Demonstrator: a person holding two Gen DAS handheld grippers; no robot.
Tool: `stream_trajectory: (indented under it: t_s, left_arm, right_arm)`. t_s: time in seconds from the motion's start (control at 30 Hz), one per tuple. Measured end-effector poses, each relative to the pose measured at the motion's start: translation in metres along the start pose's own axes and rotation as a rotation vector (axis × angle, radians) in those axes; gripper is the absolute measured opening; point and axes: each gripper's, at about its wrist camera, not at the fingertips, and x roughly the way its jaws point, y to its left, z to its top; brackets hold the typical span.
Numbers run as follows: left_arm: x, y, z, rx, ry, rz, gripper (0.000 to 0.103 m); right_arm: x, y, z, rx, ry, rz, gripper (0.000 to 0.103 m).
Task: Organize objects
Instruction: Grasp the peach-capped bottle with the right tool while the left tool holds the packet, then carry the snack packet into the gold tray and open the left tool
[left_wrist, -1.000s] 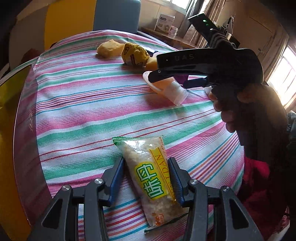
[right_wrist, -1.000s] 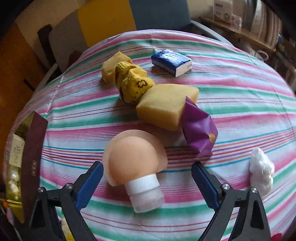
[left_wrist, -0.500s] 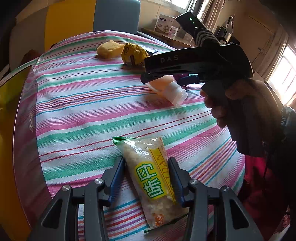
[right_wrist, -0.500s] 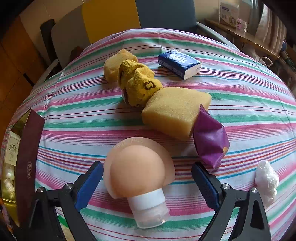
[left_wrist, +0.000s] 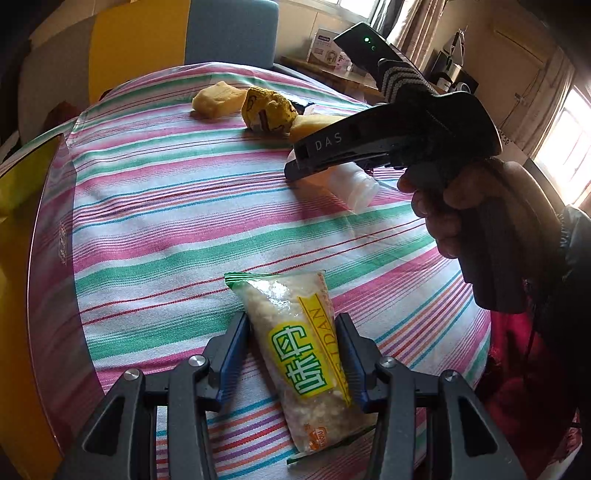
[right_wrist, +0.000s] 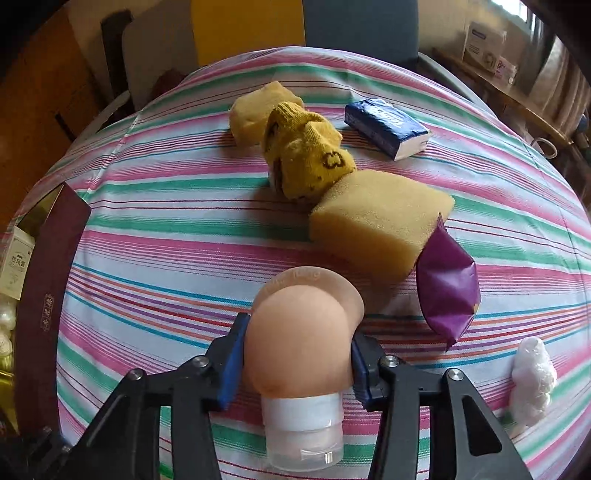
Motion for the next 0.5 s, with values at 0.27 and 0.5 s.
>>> stream_trajectory:
  t_s: [0.27,0.5]
  left_arm:
    - [0.0009,-0.0003,0.0017,0.007,-0.001,0.009,0.048]
    - [0.0013,-0.0037,0.0028,0.019,-0.003,0.036,0.047]
  right_arm:
    - [-0.0021,-0.0069,-0.0055,0.042,0.000,0.038,0.053]
    - [-0.0053,-0.0069,-0.0093,0.028,0.001,0.027,0.053]
